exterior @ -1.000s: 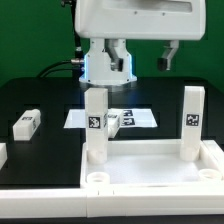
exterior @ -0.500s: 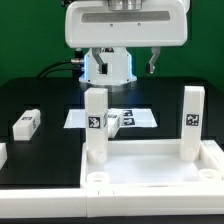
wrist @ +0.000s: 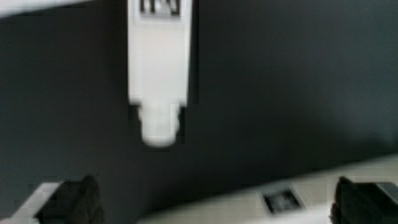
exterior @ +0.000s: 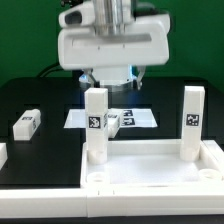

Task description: Assemble desk

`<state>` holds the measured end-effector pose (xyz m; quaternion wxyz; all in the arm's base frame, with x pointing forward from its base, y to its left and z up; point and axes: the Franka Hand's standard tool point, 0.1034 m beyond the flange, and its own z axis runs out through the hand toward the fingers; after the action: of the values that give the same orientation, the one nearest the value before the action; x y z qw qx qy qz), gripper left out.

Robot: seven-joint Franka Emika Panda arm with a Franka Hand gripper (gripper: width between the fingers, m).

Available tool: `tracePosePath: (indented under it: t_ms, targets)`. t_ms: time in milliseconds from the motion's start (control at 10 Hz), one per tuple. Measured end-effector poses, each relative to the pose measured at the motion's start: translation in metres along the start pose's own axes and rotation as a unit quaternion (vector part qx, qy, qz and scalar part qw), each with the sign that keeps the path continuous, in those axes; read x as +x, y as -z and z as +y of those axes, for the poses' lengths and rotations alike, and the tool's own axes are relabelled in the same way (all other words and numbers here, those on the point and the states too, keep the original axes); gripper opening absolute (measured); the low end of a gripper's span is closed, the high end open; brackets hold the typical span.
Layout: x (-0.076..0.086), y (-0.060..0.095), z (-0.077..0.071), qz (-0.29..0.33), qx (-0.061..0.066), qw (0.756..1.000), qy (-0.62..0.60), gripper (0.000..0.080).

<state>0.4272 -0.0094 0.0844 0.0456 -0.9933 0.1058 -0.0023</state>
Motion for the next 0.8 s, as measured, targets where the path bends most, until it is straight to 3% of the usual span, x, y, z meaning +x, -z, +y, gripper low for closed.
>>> tracePosePath:
  t_ms: [100, 200, 300, 600, 800]
  targets:
    - [-0.004, -0.016, 0.005, -0.012, 0.011, 1.0, -0.013, 0.0649]
    - [-0.008, -0.031, 0.007, -0.018, 0.005, 1.0, -0.024, 0.0649]
    - [-0.01, -0.035, -0.003, -0.021, -0.003, 0.999, -0.03, 0.0649]
    - [-0.011, -0.037, 0.004, -0.022, -0.004, 0.999, -0.028, 0.0649]
    - [-0.021, -0.058, 0.025, -0.04, -0.018, 0.998, -0.047, 0.0649]
